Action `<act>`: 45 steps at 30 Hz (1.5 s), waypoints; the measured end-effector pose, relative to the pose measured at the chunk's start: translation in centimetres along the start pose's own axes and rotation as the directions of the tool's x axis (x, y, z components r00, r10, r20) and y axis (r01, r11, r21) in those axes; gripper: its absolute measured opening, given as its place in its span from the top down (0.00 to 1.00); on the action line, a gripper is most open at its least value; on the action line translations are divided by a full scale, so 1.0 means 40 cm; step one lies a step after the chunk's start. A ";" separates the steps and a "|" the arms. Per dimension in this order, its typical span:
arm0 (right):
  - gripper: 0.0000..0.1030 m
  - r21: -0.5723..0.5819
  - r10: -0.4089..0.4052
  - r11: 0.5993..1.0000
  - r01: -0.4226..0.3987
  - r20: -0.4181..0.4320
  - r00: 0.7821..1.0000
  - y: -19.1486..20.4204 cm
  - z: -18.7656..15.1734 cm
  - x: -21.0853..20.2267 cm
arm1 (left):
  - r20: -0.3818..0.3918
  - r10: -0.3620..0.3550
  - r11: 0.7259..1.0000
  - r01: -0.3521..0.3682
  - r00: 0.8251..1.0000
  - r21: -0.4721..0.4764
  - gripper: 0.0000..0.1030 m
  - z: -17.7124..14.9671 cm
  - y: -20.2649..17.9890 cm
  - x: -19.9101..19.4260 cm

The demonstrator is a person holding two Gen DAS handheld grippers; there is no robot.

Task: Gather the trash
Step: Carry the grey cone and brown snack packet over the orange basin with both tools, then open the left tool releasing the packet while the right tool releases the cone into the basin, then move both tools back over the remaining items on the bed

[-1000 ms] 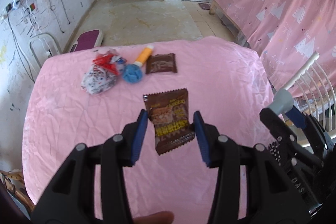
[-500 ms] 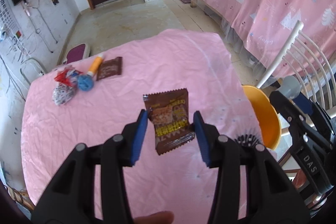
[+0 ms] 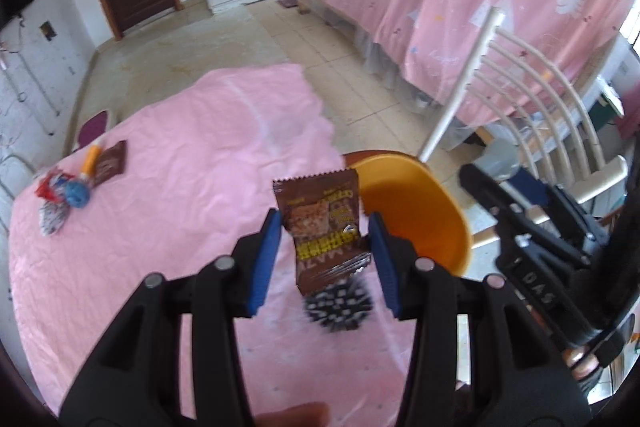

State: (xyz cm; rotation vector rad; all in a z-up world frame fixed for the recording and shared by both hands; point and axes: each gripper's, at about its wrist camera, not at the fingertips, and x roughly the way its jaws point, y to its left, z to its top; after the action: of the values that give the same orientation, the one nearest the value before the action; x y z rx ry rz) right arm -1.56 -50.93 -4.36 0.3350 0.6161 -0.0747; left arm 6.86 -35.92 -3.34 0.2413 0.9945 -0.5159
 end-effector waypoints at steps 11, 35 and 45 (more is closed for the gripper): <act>0.61 0.042 -0.019 0.999 0.019 -0.001 1.000 -0.077 -0.020 -0.004 | 0.026 -0.116 0.991 0.114 0.993 0.069 0.58 0.021 -0.116 0.026; 0.59 0.023 -0.055 0.998 0.055 -0.019 0.998 -0.051 -0.015 0.000 | 0.075 -0.124 0.990 0.118 0.989 0.071 0.49 0.034 -0.098 -0.007; 0.58 -0.039 -0.056 0.998 0.055 -0.025 0.998 0.051 0.020 0.017 | 0.126 -0.115 0.993 0.115 0.985 0.006 0.49 0.023 0.016 -0.060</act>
State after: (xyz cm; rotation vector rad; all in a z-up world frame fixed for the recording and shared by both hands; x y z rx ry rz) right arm -0.23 -49.25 -3.55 0.2826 0.6517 -0.1123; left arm 6.83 -35.03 -0.83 0.1485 0.8888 -0.6281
